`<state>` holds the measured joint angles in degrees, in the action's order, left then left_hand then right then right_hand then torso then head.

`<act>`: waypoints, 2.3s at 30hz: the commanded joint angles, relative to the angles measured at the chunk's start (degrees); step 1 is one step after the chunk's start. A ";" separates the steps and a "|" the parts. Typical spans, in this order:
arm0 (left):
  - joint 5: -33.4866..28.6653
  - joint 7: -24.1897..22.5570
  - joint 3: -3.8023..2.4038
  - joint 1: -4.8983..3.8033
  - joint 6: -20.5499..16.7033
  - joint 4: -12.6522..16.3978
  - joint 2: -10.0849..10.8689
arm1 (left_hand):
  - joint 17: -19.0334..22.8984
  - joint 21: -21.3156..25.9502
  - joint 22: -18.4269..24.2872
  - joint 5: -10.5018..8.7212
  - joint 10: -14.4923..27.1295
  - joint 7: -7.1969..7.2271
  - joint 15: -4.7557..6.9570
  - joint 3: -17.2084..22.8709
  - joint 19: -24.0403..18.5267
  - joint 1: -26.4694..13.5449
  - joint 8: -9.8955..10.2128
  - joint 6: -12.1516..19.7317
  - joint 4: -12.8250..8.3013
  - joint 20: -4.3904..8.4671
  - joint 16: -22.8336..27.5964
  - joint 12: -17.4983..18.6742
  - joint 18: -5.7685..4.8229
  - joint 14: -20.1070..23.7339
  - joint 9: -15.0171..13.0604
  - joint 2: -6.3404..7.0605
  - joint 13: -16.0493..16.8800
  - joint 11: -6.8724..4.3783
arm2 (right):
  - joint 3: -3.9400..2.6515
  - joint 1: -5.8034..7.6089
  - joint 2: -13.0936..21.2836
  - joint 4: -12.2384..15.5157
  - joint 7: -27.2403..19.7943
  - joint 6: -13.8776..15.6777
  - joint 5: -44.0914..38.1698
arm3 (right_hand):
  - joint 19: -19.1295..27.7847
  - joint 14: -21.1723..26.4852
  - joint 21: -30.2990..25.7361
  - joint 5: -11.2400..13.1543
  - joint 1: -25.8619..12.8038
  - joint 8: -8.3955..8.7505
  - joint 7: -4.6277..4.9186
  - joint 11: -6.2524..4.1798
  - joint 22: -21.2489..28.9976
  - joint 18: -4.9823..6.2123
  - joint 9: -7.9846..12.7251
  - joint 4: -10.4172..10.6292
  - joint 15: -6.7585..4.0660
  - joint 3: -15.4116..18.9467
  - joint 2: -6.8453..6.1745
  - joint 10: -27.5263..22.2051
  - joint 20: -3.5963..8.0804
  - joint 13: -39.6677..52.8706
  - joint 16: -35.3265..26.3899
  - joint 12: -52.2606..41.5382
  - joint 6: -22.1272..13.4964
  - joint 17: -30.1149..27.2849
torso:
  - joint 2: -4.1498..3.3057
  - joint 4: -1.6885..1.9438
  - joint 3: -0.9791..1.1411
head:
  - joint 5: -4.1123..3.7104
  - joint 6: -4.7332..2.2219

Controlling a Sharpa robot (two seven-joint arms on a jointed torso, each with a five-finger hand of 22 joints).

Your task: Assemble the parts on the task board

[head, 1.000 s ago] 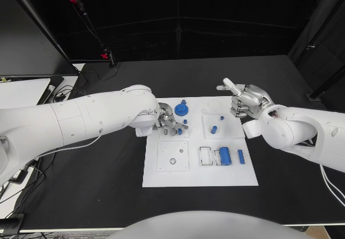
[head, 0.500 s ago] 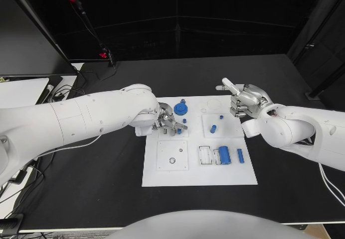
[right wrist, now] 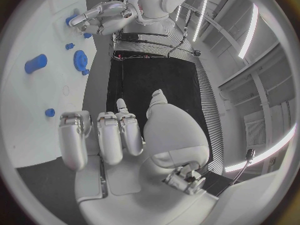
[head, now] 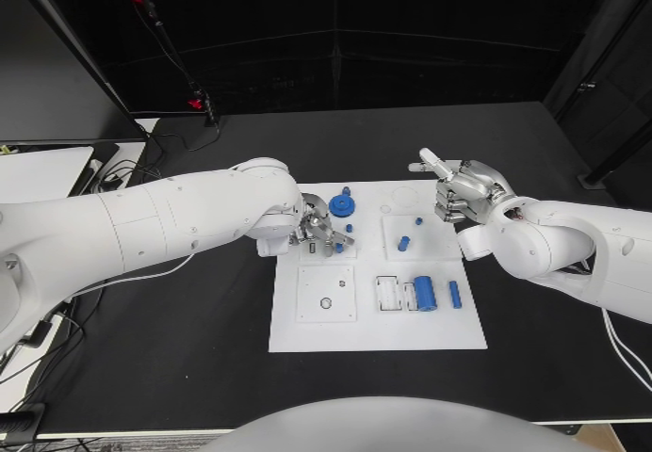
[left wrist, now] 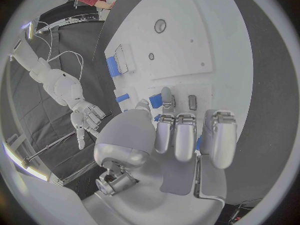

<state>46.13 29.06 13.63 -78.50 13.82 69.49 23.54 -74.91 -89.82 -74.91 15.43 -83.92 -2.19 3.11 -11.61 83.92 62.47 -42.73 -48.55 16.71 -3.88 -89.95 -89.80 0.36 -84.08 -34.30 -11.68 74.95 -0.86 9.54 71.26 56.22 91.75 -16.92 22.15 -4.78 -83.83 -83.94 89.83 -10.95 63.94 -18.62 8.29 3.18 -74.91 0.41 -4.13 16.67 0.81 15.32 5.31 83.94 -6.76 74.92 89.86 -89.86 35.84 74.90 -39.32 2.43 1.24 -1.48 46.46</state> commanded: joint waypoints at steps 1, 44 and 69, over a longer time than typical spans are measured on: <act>0.17 -0.34 -0.05 -0.04 0.82 -0.08 -0.09 | -15.09 -0.18 -15.09 0.61 -6.08 0.03 0.36 -0.09 6.08 0.76 0.36 -0.42 0.01 0.37 -0.05 -0.20 -0.36 -5.92 -0.29 -0.20 15.05 -0.31 | -0.02 0.00 -0.15 0.00 0.07 0.17 0.04 | -6.17 -6.06 0.17 -0.27 -0.02 -0.35 0.03 0.41 -15.09 -0.41 0.01 -0.01 0.04 0.45 0.69 6.06 -0.44 15.08 0.14 -0.14 -0.56 15.10 | 0.02 -0.06 -0.01 | -0.17 0.10; 0.17 -3.49 -0.05 0.09 -0.41 -0.51 0.09 | -15.09 -0.18 -15.09 9.81 -6.08 -0.21 0.66 11.54 6.08 16.87 5.88 -0.59 0.05 0.69 -0.05 -0.20 -0.36 -5.92 -5.95 -2.01 15.05 -0.05 | 0.00 -0.52 -0.28 -0.40 1.33 0.56 0.04 | -6.17 -6.06 0.17 -0.85 -0.89 -0.83 0.02 0.40 -15.09 -0.41 0.04 0.05 0.05 0.85 1.30 6.06 -0.47 15.08 0.14 -0.14 -0.94 15.10 | 0.05 0.04 -0.01 | -0.84 0.34; 0.15 -6.67 -0.07 -0.54 -1.57 2.58 4.47 | -15.09 -0.18 -15.09 12.65 -6.08 -0.45 0.50 20.46 6.08 18.22 7.88 -1.63 -0.04 0.52 -0.05 -0.20 -0.36 -5.92 -8.80 3.40 15.05 0.18 | 0.01 -0.90 -0.28 -0.76 2.09 0.59 -0.01 | -6.17 -6.06 0.17 -0.33 -0.20 -1.75 -0.68 -0.01 -15.09 -0.41 -0.02 -0.21 -0.16 1.17 1.10 6.06 -0.37 15.08 0.14 -0.14 -0.81 15.10 | 0.07 0.05 0.07 | -0.70 0.79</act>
<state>46.14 23.20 13.61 -78.86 12.76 71.71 27.81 -74.91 -89.82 -74.95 27.73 -83.96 -3.10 3.58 7.24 83.93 76.86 -35.16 -49.48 17.78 -3.47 -89.95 -89.64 0.37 -84.02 -43.00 -5.03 75.10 -0.80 9.57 70.31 55.99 90.92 -14.85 22.56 -4.79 -84.05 -83.94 89.83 -11.48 63.12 -20.13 7.91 3.17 -74.90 0.40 -4.13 16.35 0.80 16.10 6.59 83.94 -6.98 74.92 89.86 -89.86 35.06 74.92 -39.27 2.49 1.28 -2.28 47.19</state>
